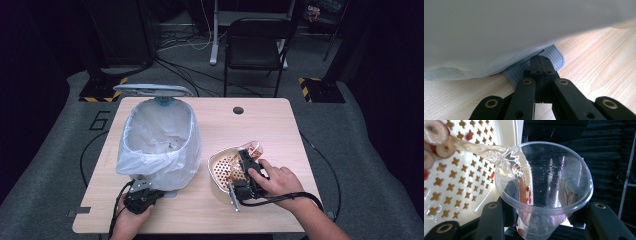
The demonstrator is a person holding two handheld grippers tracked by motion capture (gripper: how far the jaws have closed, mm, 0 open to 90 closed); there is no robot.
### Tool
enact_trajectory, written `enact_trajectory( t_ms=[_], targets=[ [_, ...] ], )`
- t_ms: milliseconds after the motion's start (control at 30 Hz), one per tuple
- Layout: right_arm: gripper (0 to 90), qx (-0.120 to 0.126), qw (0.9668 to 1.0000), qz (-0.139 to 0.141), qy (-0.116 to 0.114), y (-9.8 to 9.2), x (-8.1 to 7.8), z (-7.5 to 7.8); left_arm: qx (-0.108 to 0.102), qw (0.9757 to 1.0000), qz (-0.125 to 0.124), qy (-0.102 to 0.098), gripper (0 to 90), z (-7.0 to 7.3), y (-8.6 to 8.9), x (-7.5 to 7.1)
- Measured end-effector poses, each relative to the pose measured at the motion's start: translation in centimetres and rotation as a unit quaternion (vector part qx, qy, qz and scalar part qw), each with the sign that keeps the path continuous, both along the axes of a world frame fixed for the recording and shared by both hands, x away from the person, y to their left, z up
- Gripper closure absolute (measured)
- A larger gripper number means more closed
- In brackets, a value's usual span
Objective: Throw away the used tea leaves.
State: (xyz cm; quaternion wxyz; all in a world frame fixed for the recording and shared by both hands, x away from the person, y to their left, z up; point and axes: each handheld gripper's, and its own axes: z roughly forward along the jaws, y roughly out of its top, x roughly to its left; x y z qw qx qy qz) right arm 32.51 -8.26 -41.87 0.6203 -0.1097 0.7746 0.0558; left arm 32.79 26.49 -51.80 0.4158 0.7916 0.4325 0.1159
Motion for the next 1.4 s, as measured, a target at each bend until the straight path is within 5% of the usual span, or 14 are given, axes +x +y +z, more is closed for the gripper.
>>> enact_trajectory(
  t_ms=[300, 433, 800, 867, 1000, 1300, 1367, 1400],
  targets=[
    [51.4, -0.029, 0.9993, 0.007, -0.024, 0.22, -0.31, -0.16, 0.000, 1.0000, 0.000, 0.000, 90.0, 0.00, 0.00, 0.00],
    [51.6, -0.070, 0.9968, 0.015, -0.034, 0.31, -0.29, 0.11, 0.000, 1.0000, 0.000, 0.000, 90.0, 0.00, 0.00, -0.01],
    [52.0, -0.084, 0.9952, 0.023, -0.046, 0.32, -0.34, -0.01, 0.000, 1.0000, 0.000, 0.000, 90.0, 0.00, 0.00, 0.00],
    [52.1, -0.068, 0.9968, 0.012, -0.039, 0.22, -0.47, -0.18, 0.000, 1.0000, 0.000, 0.000, 90.0, 0.00, 0.00, 0.00],
    [52.1, -0.089, 0.9946, 0.027, -0.046, 0.28, -0.31, -0.10, 0.000, 1.0000, 0.000, 0.000, 90.0, 0.00, 0.00, -0.01],
    [52.2, -0.090, 0.9935, 0.032, -0.062, 0.14, -0.36, -0.24, 0.000, 1.0000, 0.000, 0.000, 90.0, -0.01, 0.01, 0.00],
    [52.2, -0.126, 0.9888, 0.044, -0.067, 0.30, -0.37, 0.14, 0.000, 1.0000, 0.000, 0.000, 90.0, 0.00, 0.01, 0.00],
    [52.2, -0.101, 0.9924, 0.032, -0.062, 0.08, -0.48, -0.23, -0.001, 1.0000, 0.000, 0.000, 90.0, -0.01, 0.01, 0.00]
  ],
)
